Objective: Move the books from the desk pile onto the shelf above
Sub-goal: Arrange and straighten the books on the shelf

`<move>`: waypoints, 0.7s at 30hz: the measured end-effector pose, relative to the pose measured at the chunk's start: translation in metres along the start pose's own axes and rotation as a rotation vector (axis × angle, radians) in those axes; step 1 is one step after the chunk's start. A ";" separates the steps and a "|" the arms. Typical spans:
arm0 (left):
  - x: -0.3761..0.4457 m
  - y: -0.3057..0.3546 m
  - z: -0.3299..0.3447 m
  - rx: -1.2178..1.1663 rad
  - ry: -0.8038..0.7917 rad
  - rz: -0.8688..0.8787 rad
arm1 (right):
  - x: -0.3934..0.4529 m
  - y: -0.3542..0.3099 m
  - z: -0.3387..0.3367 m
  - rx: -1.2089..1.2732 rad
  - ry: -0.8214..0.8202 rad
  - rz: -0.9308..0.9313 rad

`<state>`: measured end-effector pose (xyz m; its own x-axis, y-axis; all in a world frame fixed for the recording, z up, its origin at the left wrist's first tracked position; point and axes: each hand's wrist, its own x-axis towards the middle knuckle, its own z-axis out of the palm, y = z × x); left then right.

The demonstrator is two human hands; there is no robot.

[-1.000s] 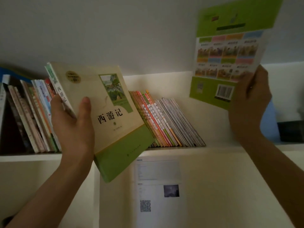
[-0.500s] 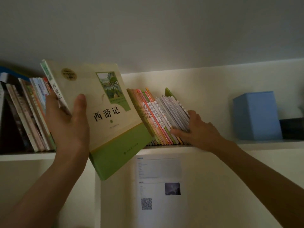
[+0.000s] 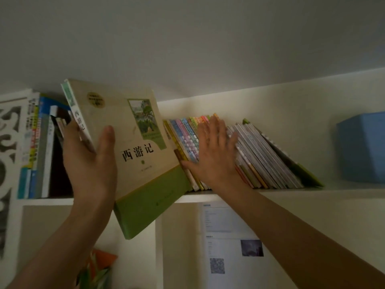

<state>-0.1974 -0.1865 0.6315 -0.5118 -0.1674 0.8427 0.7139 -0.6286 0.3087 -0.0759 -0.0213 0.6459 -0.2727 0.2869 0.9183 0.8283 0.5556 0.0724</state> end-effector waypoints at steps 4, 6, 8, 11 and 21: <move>0.003 0.000 -0.011 0.031 0.031 0.011 | 0.010 -0.016 0.014 0.181 -0.022 0.021; 0.006 0.001 -0.016 0.056 0.037 0.020 | 0.013 -0.022 0.018 0.214 -0.009 0.039; 0.010 -0.002 -0.021 0.078 0.033 0.028 | 0.014 -0.026 0.022 0.205 0.007 0.056; 0.016 -0.009 -0.024 0.086 0.041 0.008 | 0.016 -0.024 0.026 0.185 0.041 0.074; 0.015 -0.012 -0.028 0.068 0.042 0.003 | 0.023 -0.035 0.027 0.105 0.227 -0.171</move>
<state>-0.2275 -0.2026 0.6284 -0.5282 -0.2013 0.8249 0.7455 -0.5750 0.3370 -0.1244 -0.0133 0.6539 -0.2773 0.0071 0.9607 0.7214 0.6620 0.2034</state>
